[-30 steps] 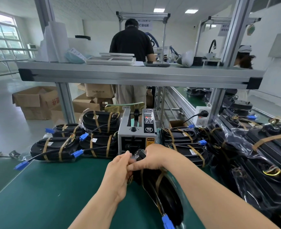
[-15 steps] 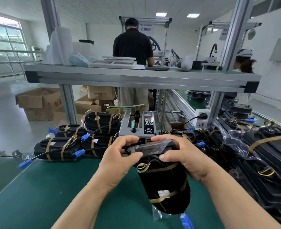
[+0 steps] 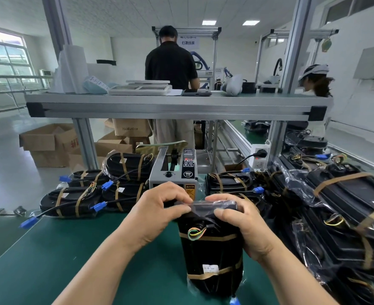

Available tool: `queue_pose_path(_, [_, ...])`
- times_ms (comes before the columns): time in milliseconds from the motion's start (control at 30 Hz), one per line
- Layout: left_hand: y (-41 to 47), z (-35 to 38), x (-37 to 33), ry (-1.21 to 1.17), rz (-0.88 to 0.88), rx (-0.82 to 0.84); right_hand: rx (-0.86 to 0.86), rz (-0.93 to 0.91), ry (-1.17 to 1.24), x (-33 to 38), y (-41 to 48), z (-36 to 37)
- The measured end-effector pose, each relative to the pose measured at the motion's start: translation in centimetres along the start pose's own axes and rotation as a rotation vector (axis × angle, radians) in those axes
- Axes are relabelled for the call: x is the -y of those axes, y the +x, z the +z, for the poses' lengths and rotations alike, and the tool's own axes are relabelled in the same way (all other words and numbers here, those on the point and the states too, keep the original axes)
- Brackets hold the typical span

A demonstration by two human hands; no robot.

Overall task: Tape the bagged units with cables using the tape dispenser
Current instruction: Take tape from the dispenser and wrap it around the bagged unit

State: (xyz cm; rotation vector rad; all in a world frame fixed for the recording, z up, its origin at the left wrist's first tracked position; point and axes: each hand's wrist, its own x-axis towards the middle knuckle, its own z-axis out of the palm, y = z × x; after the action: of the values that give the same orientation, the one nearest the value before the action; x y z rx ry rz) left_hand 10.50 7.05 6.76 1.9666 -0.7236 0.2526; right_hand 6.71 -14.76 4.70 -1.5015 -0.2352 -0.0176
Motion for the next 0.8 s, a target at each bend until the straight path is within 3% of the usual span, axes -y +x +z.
queue_pose_path(100, [0.6, -0.1, 0.2, -0.004, 0.004, -0.01, 0.015, 0.004, -0.016, 0.2, -0.1, 0.2])
queue_pose_path(233, [1.2, 1.0, 0.7, -0.322, -0.276, -0.258, 0.147, 0.024, -0.112, 0.7, -0.2, 0.1])
queue_pose_path(333, [1.2, 2.4, 0.8, -0.468, -0.401, -0.297, 0.138, 0.021, -0.131, 0.8, 0.0, 0.6])
queue_pose_path(433, [1.5, 1.4, 1.2, -0.543, -0.476, -0.256, -0.027, 0.051, 0.001, 0.4, 0.0, 1.2])
queue_pose_path(567, [2.0, -0.1, 4.1, -0.65, -0.8, -0.535, -0.363, -0.066, -0.056, -0.8, -0.3, 1.7])
queue_pose_path(633, [2.0, 0.6, 5.4, -0.695, -0.929, -0.563, -0.49, -0.136, -0.036, -1.4, -0.6, 2.6])
queue_pose_path(800, [3.1, 2.0, 7.3, -0.788, -1.037, -0.526, -0.548, -0.123, -0.029, -1.9, -1.2, 4.2])
